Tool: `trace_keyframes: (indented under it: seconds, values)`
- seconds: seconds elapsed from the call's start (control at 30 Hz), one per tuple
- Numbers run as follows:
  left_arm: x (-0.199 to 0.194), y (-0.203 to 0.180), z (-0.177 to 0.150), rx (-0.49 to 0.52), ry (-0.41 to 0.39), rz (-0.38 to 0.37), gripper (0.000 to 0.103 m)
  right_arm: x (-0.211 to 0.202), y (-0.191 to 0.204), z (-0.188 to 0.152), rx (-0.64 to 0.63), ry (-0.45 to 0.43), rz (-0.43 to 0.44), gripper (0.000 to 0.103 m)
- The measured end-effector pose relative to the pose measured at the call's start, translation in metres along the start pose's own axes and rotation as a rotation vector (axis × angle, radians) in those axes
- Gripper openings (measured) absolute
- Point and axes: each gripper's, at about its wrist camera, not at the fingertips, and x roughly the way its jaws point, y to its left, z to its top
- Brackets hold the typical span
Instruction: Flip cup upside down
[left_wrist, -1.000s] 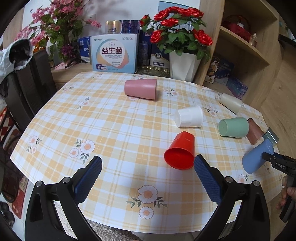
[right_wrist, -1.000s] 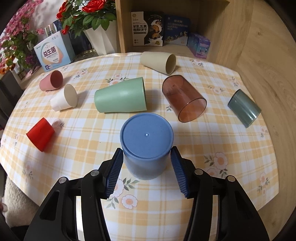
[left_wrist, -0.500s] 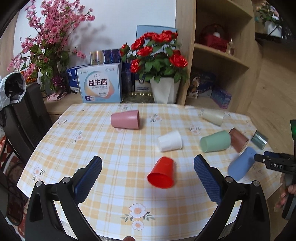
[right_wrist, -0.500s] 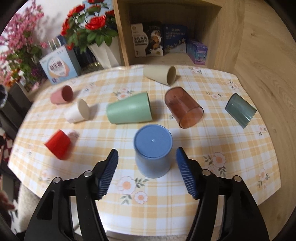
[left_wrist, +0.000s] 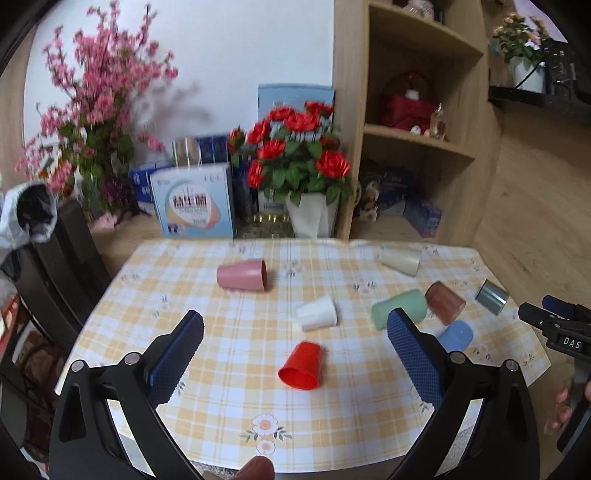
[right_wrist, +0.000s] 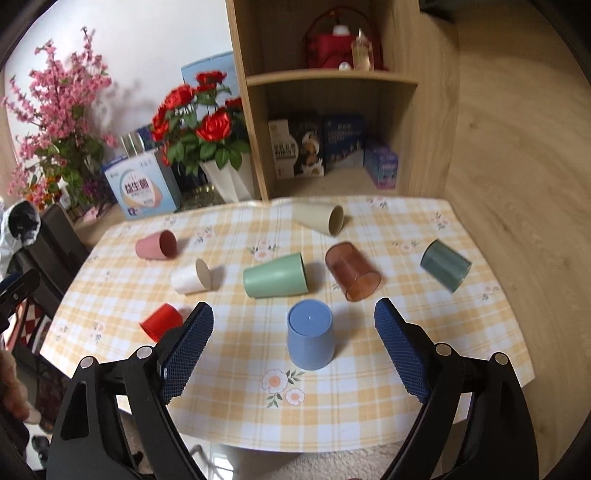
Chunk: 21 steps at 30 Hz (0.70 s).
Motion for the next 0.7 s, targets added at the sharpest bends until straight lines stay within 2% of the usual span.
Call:
trace_keyframes:
  seconds: [0.27, 0.7]
  values:
    - [-0.044, -0.010, 0.022, 0.013, -0.103, 0.004, 0.097, -0.054, 0.012, 0.016, -0.012, -0.086, 0.015, 0.086]
    - [-0.089, -0.022, 0.040, 0.040, -0.183, 0.027, 0.097, -0.114, 0.024, 0.032, -0.044, -0.224, -0.019, 0.086]
